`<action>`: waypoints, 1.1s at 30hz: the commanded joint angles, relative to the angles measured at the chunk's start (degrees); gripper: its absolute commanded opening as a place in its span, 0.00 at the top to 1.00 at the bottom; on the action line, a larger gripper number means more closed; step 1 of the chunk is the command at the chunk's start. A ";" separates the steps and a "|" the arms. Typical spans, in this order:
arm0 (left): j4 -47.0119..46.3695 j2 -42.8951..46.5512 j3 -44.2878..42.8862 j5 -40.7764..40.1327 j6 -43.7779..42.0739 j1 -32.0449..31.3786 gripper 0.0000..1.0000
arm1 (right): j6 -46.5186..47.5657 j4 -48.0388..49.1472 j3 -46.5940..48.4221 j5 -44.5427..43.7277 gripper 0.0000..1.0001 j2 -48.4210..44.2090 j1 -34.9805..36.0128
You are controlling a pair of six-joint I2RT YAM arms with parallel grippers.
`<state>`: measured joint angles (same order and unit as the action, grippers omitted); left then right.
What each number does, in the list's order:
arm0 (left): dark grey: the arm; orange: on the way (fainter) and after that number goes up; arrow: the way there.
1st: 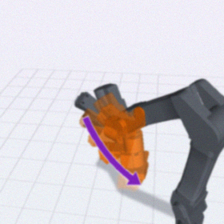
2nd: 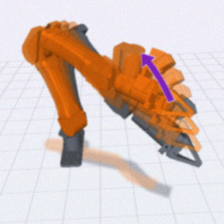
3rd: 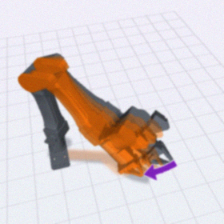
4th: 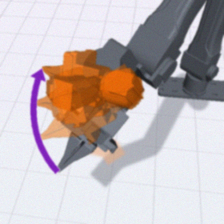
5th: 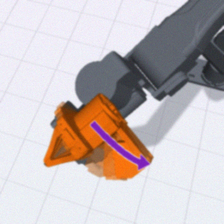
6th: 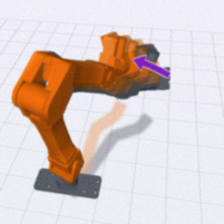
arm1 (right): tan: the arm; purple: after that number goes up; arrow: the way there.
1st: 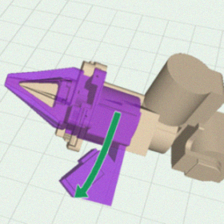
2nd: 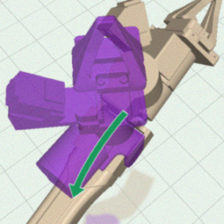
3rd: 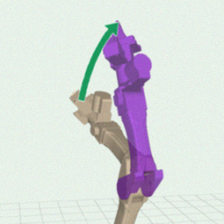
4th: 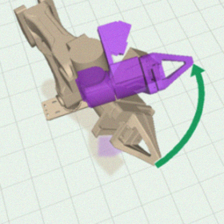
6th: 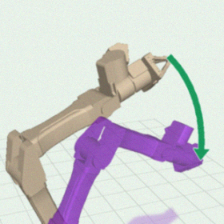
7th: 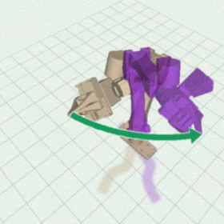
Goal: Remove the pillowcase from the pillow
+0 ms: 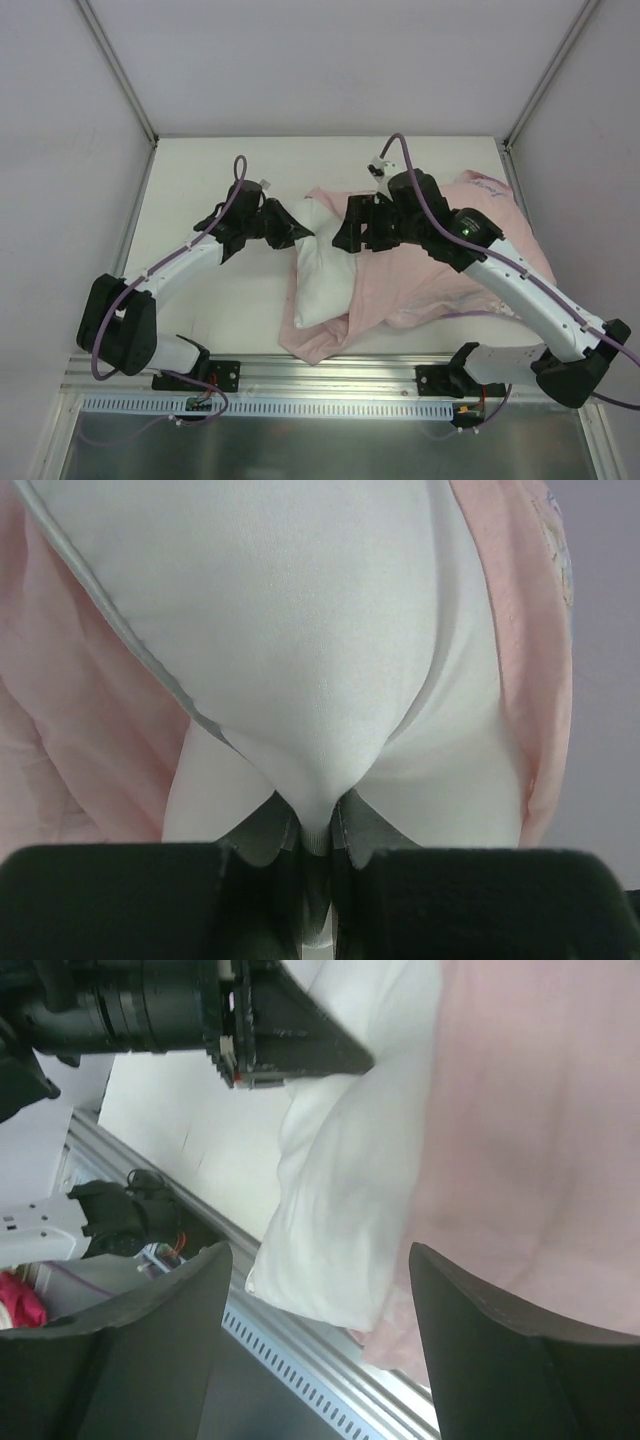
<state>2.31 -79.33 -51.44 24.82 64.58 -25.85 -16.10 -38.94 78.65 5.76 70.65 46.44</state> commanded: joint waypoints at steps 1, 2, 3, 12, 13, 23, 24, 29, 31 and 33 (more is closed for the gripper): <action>0.07 3.13 0.46 3.22 -2.44 0.53 1.00 | 3.17 -5.00 4.48 -9.32 0.25 0.26 0.15; 0.15 3.22 0.46 3.48 -2.79 0.45 1.00 | 3.53 -5.96 5.54 -11.02 0.25 1.32 0.32; 0.07 3.22 0.46 3.57 -2.96 0.45 1.00 | 3.79 -8.41 6.85 -12.77 0.25 2.72 0.50; 1.56 3.92 -0.77 4.45 -4.72 0.53 1.00 | 7.13 -13.62 19.87 -23.95 0.31 20.56 1.73; 1.65 4.18 -0.51 4.36 -4.72 0.45 1.00 | 7.22 -13.62 20.31 -25.08 0.42 21.71 1.73; 4.72 9.27 2.56 6.11 -7.45 5.09 1.00 | 3.53 -15.12 12.61 -31.42 0.99 17.08 -4.67; 4.99 10.24 3.27 7.34 -7.62 7.28 1.00 | 3.27 -14.85 10.32 -31.68 0.99 15.32 -5.99; 8.15 17.36 5.83 9.19 -10.34 13.79 1.00 | 0.99 -10.12 -3.49 -28.27 0.99 1.52 -16.62; 9.12 18.42 4.78 10.07 -11.05 15.90 1.00 | 0.81 -9.06 -5.79 -26.51 0.99 -1.55 -18.48; 10.17 18.25 1.62 10.25 -11.58 16.26 1.00 | 0.63 -8.70 -4.22 -24.06 0.99 -1.83 -18.40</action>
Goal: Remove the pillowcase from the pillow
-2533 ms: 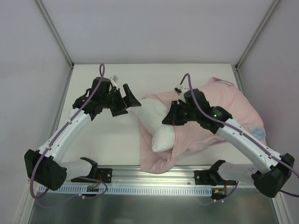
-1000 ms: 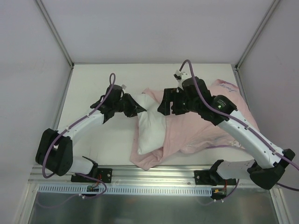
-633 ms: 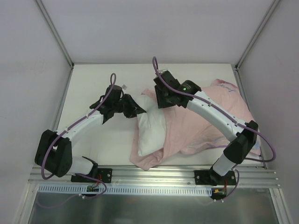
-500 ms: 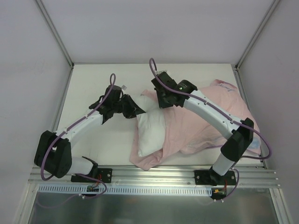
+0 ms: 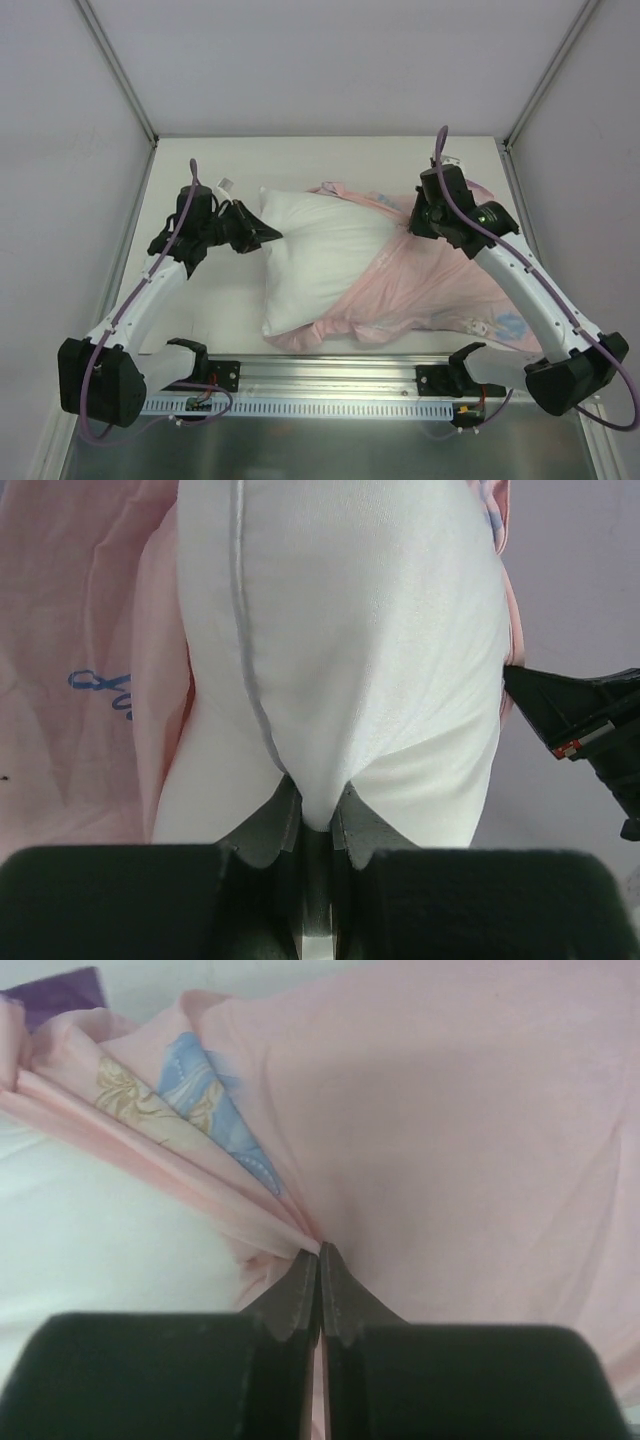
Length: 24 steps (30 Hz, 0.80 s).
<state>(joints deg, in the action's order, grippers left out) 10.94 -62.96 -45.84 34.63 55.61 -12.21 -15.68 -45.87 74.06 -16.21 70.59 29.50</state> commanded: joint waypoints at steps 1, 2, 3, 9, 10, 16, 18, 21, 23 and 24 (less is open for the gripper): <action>1.63 1.27 -5.12 0.61 -2.96 2.63 1.00 | 0.21 -1.86 1.16 -1.38 0.99 -1.51 -1.11; 1.72 0.91 -7.39 0.70 -2.97 2.63 1.00 | 0.21 -1.86 1.96 -1.02 0.99 -0.63 -0.67; 1.72 0.56 -8.63 0.61 -2.97 2.71 1.00 | 0.13 -1.77 2.75 -1.11 0.99 -0.19 -0.06; 4.17 -2.25 -18.83 -0.18 -4.90 4.46 1.00 | 1.35 -3.09 9.60 -2.52 0.99 4.47 4.60; 4.35 -2.43 -18.84 -0.18 -4.90 4.47 1.00 | 2.23 -3.00 9.61 -1.38 0.99 4.73 4.61; 6.02 -2.96 -19.73 0.70 -5.25 10.35 1.00 | 6.01 -13.02 14.81 -2.41 0.07 2.82 4.52; 6.90 -2.78 -18.76 0.96 -5.43 13.42 1.00 | 6.10 -13.02 10.42 -3.66 0.01 -4.27 2.43; 8.22 -2.78 -17.61 1.05 -5.52 17.90 1.00 | 6.37 -13.28 2.25 -1.38 0.03 -12.98 -2.75; 8.48 -3.05 -17.44 1.14 -5.43 20.28 1.00 | 6.19 -13.81 -2.50 1.70 0.04 -16.08 -5.31; 8.75 -3.05 -17.61 1.05 -5.43 22.47 1.00 | 5.58 -14.42 -7.22 3.01 0.04 -18.36 -7.07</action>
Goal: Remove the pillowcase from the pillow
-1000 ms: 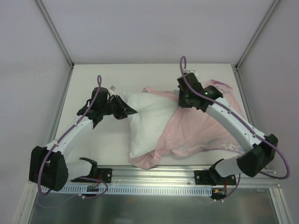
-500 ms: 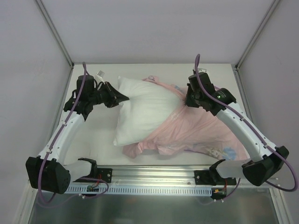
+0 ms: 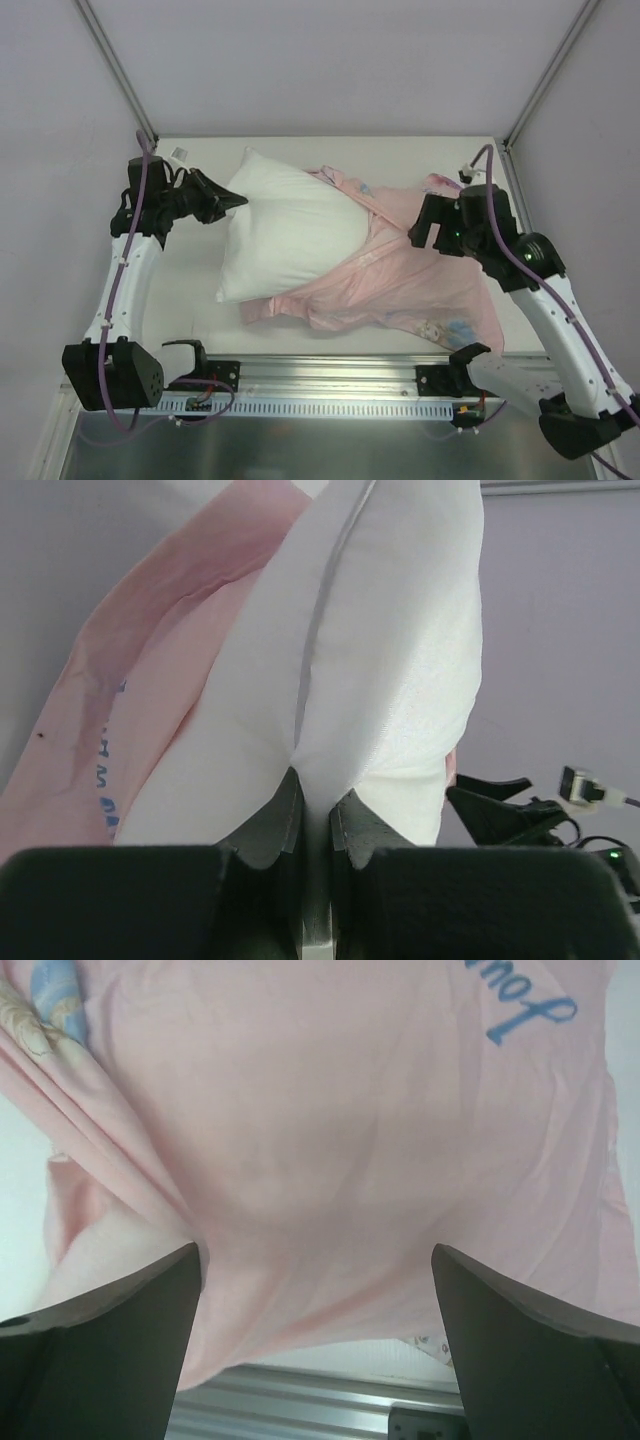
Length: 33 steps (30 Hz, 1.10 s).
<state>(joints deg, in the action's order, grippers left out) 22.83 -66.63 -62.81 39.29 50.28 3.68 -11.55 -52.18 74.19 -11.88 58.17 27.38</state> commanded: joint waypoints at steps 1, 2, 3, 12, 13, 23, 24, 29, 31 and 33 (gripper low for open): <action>-2.79 0.45 -0.83 -3.69 -0.10 7.64 1.00 | 1.10 -8.20 -9.66 0.78 0.04 -7.01 -5.49; -2.44 -0.07 -1.09 -3.87 0.08 8.61 1.00 | 0.57 -8.20 -11.94 1.41 0.04 -8.06 -5.67; -2.26 -0.25 -1.61 -4.48 -0.09 9.93 1.00 | -0.04 -8.20 -15.71 2.12 0.04 -9.21 -5.67; -2.00 -2.89 -1.71 -4.66 -0.80 10.56 1.00 | -3.57 -6.97 -21.64 5.90 0.04 -15.63 -5.67; -2.00 -2.89 -1.71 -4.83 -0.80 10.47 1.00 | -3.39 -6.88 -21.46 5.99 0.04 -15.72 -5.58; -1.21 -4.91 -5.48 -6.50 -0.98 10.64 1.00 | -6.28 -3.64 -31.27 15.91 0.04 -16.94 -4.53; -1.12 -5.26 -5.75 -6.68 -0.98 10.64 1.00 | -8.73 -2.50 -32.87 17.31 0.04 -18.34 -3.83; -1.12 -6.23 -6.01 -6.50 -0.45 10.47 1.00 | -17.53 4.45 -42.35 15.31 0.03 -19.77 4.52; -1.03 -6.23 -5.93 -6.59 -0.36 10.56 1.00 | -21.31 5.16 -43.43 10.93 0.02 -17.05 7.51; -1.12 -5.79 -5.92 -6.68 -0.45 10.56 1.00 | -23.33 5.16 -43.17 5.76 0.07 -13.37 8.92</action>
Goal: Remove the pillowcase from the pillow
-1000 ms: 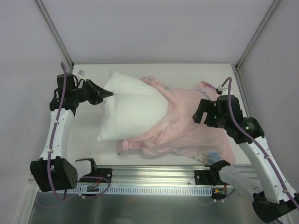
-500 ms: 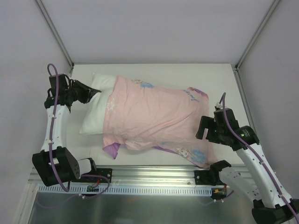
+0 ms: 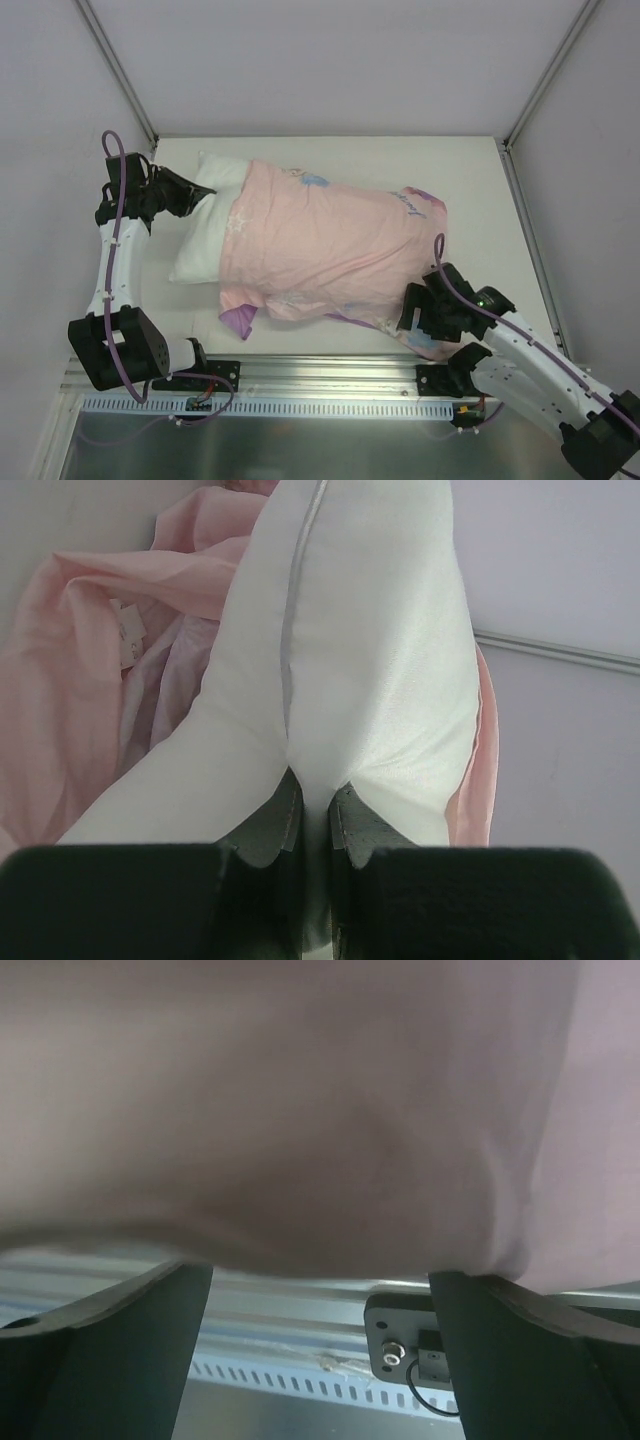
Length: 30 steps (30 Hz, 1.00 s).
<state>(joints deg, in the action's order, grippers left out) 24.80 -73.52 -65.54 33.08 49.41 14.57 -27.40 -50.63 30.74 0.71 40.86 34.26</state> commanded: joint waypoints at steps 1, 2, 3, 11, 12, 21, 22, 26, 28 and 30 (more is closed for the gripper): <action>-3.09 1.18 -3.28 -0.56 0.43 -0.24 1.00 | -7.58 3.78 0.54 -8.25 0.10 5.09 2.13; -3.00 1.27 -3.37 -0.56 0.43 -0.24 1.00 | -7.58 3.96 0.98 -9.40 0.14 6.15 2.21; -3.00 1.36 -3.37 -0.47 0.43 -0.24 1.00 | -7.50 4.22 1.86 -12.28 0.19 6.86 2.30; -1.86 1.09 -4.60 1.64 -0.63 0.73 1.00 | -6.27 -0.87 8.72 -24.35 0.04 10.38 1.60; -1.77 0.83 -4.69 1.72 -0.89 0.81 1.00 | -6.18 -1.92 8.72 -24.70 0.03 10.55 1.69; -1.15 0.04 -5.48 2.16 -0.72 0.90 1.00 | -4.69 2.87 6.89 -23.05 0.00 12.30 2.92; -1.15 0.21 -5.48 2.08 -0.63 0.99 1.00 | -4.68 4.82 4.87 -21.29 0.04 13.10 2.92; -1.24 0.83 -4.95 2.77 -0.28 0.90 1.00 | -10.03 8.62 1.96 -23.99 0.56 15.21 7.38; -1.15 1.62 -3.11 3.13 0.07 0.90 1.00 | -11.62 7.49 1.95 -26.71 0.93 14.51 7.40; -1.15 2.06 -1.53 2.34 -0.19 0.90 1.00 | -10.14 5.38 4.05 -28.83 0.99 13.55 6.44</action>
<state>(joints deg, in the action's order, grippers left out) 26.44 -73.91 -67.40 33.47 48.42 14.74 -35.88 -43.90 32.77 -22.74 55.92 41.34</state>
